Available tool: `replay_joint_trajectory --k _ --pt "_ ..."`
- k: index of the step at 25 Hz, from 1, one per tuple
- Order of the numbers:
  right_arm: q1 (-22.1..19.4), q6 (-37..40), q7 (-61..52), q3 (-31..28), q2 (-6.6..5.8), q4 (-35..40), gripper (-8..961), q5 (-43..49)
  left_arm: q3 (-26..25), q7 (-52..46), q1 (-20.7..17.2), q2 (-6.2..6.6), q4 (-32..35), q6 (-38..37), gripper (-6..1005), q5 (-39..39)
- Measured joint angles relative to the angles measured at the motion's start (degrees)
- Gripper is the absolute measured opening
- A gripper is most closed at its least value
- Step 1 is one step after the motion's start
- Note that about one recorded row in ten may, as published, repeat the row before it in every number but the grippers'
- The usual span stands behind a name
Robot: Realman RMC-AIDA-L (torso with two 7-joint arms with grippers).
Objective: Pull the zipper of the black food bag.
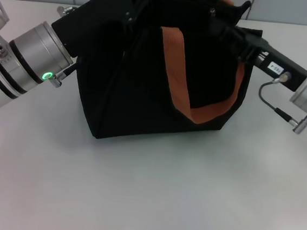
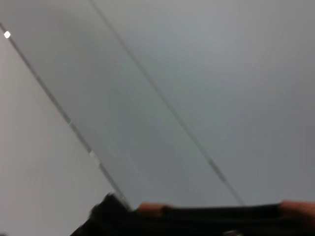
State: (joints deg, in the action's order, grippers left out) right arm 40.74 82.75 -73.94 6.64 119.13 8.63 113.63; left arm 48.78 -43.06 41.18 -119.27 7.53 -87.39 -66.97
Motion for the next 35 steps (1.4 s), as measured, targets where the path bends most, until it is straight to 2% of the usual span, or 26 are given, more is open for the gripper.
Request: replay_joint_trajectory --k 4,23,35 --pt "1.2 1.1 0.1 3.4 0.1 0.0 162 -0.2 0.0 0.5 0.1 0.0 -0.1 0.2 87 0.0" --pt "0.8 -3.8 0.2 2.9 0.2 0.4 164 -1.9 0.0 0.6 0.1 0.0 -0.2 0.3 91 0.0" --pt "-0.5 0.9 0.0 2.7 0.09 4.4 166 -1.9 -0.1 0.6 0.2 0.01 -0.6 0.3 94 0.3"
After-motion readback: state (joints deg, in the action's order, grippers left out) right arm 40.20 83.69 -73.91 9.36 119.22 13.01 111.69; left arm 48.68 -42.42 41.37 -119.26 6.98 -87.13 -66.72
